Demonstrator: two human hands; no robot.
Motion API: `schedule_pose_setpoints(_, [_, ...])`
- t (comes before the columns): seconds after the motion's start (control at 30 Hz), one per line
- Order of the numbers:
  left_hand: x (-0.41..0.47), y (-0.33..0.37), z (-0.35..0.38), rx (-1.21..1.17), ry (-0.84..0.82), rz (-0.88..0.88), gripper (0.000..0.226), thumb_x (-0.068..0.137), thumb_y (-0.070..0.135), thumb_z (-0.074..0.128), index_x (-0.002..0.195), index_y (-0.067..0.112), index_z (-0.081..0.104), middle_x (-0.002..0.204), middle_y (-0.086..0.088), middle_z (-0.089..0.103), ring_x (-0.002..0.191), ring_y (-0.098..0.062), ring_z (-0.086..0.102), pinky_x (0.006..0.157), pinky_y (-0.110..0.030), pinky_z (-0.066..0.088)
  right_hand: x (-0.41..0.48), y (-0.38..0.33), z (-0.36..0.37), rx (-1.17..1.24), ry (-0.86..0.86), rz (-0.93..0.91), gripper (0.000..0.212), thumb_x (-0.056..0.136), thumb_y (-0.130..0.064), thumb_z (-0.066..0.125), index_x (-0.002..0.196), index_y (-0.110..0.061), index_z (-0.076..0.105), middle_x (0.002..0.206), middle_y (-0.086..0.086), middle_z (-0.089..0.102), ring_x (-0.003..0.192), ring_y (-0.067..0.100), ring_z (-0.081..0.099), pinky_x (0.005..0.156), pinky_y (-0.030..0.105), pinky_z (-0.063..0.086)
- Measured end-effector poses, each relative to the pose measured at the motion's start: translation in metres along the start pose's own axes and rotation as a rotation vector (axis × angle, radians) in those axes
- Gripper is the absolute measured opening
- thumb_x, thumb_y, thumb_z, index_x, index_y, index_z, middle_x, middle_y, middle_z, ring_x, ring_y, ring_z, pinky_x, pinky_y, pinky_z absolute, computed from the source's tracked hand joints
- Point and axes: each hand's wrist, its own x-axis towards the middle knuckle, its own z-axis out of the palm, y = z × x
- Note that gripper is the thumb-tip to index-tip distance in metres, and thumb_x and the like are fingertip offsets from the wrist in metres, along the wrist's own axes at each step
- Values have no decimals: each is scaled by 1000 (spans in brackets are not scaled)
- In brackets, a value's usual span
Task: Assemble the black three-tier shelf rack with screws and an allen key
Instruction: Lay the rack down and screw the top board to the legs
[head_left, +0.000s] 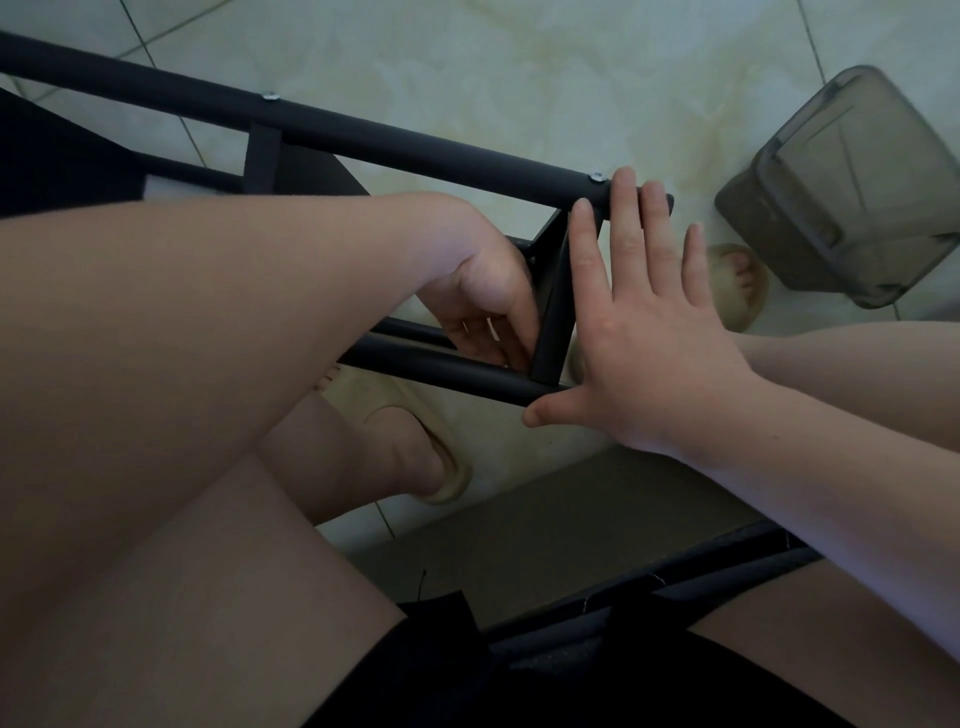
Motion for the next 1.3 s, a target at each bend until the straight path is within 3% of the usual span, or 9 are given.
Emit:
schedule_pose_setpoints(0.2, [1,8,1,45,-17,36,19,90,11,66,108,13,69,83,4,71,71,-9,60,65,-21,44,0,-3,-3,5,-16,11,158,59,-83,73,155,-5,-24,159,25,-33,149,43,-28,122,61,-7])
schedule_pose_setpoints(0.43, [1,6,-1,36,-63,14,37,92,8,62,130,5,62,91,1,66,75,-10,59,70,-23,46,0,-4,-5,12,-26,15,158,59,-83,73,155,-5,-25,159,25,-34,149,44,-28,123,61,-6])
schedule_pose_setpoints(0.63, [2,2,-1,3,-50,5,23,89,16,67,112,13,68,85,4,67,71,-11,57,70,-24,47,0,-5,-6,17,-30,21,158,59,-83,73,154,-5,-27,158,24,-35,149,43,-30,123,61,-6])
schedule_pose_setpoints(0.8, [3,3,1,-9,-56,22,12,90,10,65,101,12,68,75,4,68,69,-10,56,68,-23,45,0,-5,-7,17,-33,21,157,60,-83,73,154,-5,-27,159,25,-35,149,43,-29,123,61,-6])
schedule_pose_setpoints(1.13, [0,3,-3,-25,-70,8,36,91,11,63,126,7,65,91,1,67,77,-12,59,75,-26,47,0,-7,-7,23,-36,28,158,59,-82,74,154,-5,-26,159,25,-34,149,43,-29,123,61,-5])
schedule_pose_setpoints(1.3, [3,3,1,-20,-28,-4,31,90,15,65,120,11,67,89,2,66,73,-12,58,71,-24,48,0,-7,-7,28,-30,29,158,59,-81,75,154,-5,-26,159,24,-34,149,43,-29,123,61,-5])
